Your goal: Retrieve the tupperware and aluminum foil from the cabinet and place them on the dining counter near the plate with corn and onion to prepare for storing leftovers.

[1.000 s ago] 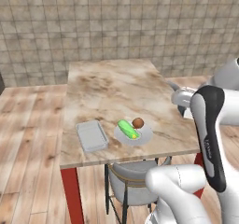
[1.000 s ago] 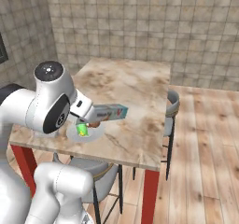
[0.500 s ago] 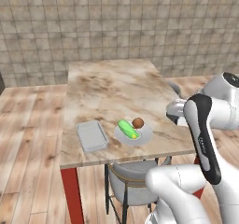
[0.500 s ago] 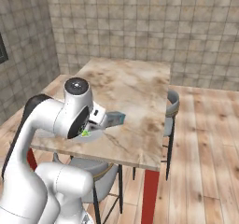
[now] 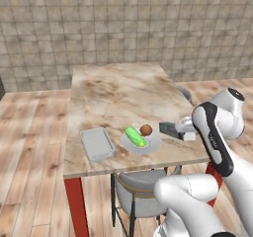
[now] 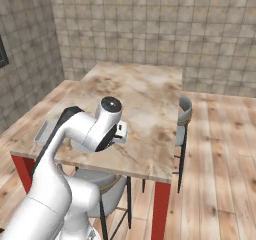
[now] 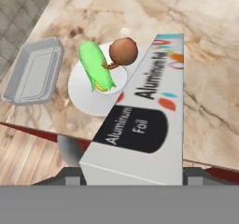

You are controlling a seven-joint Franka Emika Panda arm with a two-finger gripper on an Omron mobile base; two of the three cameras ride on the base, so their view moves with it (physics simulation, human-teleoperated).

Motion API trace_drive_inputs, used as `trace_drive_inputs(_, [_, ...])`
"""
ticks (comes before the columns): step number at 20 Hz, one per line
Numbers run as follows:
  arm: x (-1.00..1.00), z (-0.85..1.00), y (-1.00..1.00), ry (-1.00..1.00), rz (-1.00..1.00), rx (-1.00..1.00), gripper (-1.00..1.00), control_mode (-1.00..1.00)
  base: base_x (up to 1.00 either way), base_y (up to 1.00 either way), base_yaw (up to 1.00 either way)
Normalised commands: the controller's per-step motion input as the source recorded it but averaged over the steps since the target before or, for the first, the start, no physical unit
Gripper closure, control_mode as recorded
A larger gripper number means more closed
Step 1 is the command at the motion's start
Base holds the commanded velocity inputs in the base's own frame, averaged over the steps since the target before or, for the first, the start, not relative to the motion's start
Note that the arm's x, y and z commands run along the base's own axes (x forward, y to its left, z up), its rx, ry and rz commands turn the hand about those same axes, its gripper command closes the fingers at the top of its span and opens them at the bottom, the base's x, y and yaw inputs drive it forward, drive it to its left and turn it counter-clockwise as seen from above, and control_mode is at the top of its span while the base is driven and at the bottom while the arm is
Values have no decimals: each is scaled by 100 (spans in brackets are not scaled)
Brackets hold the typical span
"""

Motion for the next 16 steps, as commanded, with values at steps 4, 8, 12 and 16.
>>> trace_drive_inputs(4, [38,-32,0,0,10,-1,100,-100,0,0,0])
trace_drive_inputs(8, [31,-31,-6,0,0,0,100,-100,0,0,0])
trace_drive_inputs(12, [21,-35,-20,0,-1,0,100,-100,0,0,0])
trace_drive_inputs(16, [4,-34,-26,-2,-8,0,100,-100,0,0,0])
